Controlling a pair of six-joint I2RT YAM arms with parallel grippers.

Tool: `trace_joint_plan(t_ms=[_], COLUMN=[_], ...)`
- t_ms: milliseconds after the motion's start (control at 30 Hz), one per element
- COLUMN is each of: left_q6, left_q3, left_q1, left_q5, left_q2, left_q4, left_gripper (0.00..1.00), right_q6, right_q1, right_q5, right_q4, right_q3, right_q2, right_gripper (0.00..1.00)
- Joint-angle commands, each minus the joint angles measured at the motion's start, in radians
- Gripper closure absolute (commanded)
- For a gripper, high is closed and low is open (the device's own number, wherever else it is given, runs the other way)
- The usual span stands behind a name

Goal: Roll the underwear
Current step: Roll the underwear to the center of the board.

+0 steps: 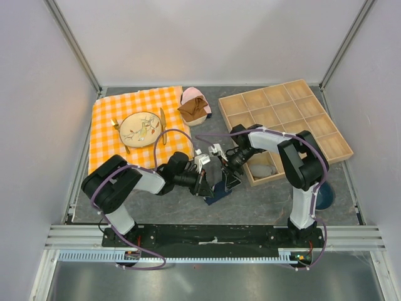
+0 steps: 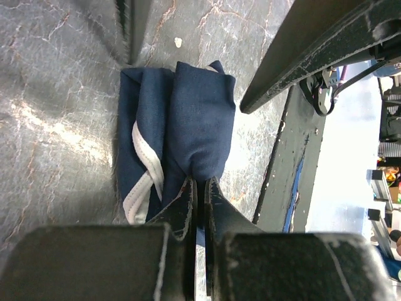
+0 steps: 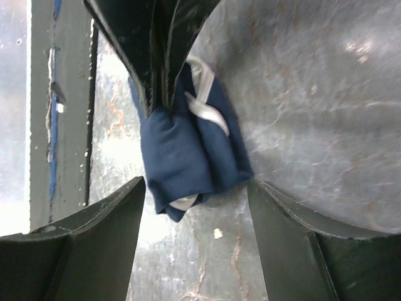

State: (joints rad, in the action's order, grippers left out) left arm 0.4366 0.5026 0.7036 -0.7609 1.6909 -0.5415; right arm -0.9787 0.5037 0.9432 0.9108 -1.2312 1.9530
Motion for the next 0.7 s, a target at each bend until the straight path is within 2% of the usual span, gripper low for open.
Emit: trace_joint_plan(t_ms=[0,333,667], left_q6=[-0.052,-0.049,-0.035], left_q3=[-0.056,-0.055,-0.062], left_q1=[-0.001,-0.001,-0.001], left_q5=[0.149,0.158,0.164], left_q2=[0.038,0.033,0.024], left_q4=[0.184,0.187,0.172], left_gripper=[0.98,0.98,0.98], right_q6=[-0.084,-0.008,0.169], right_q1=[0.019,0.058,0.061], right_q5=[-0.007,-0.038,0.000], right_q4=[0.120,0.083,-0.064], right_q3=[0.012,0.016,0.053], right_q2=[0.046,0.064,0.053], right_gripper=[0.26,0.28,0.40])
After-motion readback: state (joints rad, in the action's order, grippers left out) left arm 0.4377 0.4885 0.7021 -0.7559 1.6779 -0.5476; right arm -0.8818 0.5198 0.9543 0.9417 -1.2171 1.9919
